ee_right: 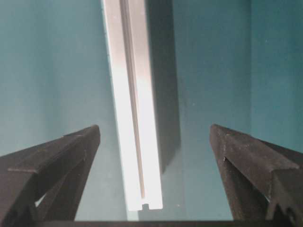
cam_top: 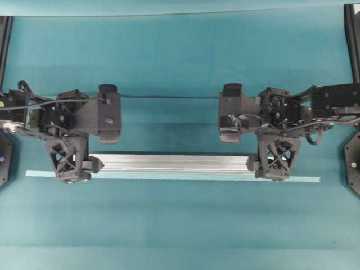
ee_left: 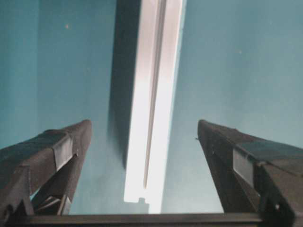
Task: Lift the metal rail with both hands.
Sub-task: 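Lower both open grippers around the rail near each end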
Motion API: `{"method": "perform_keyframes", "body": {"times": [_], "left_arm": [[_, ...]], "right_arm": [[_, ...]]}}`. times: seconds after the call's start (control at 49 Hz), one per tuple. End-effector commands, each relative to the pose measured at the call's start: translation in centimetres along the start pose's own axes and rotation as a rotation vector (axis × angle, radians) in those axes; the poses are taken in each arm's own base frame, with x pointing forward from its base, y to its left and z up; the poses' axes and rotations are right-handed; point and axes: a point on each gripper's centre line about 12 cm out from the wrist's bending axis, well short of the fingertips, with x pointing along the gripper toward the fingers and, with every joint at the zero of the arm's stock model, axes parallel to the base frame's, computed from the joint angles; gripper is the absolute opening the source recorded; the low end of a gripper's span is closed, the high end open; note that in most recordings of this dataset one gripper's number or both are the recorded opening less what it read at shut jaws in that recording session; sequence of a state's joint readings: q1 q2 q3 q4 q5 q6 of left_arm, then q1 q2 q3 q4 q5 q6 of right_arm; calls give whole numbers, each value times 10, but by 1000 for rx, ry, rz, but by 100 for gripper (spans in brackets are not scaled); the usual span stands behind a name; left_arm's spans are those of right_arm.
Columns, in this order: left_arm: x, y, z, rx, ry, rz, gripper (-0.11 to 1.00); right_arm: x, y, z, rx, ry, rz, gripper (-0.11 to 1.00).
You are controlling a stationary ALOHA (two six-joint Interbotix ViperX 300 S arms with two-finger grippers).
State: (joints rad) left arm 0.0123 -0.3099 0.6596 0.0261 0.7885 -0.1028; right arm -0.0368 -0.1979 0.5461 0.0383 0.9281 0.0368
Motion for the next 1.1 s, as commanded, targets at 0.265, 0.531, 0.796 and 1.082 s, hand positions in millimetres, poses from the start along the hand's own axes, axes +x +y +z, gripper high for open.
{"method": "perform_keyframes", "body": {"times": [0.265,0.531,0.796,1.082], "left_arm": [[29,0,-4,3,-18,-2,99],[46,-1,-6,7,3,-3,99],[68,-2,-4,10,-3,-5,99],[89,-2,-11,11,-3,-7,99]], "right_arm": [[32,9,5,-33,3,4,96],[52,17,1,-49,15,14,96],[65,17,-6,-49,-8,14,96],[85,15,-16,-47,5,11,96]]}}
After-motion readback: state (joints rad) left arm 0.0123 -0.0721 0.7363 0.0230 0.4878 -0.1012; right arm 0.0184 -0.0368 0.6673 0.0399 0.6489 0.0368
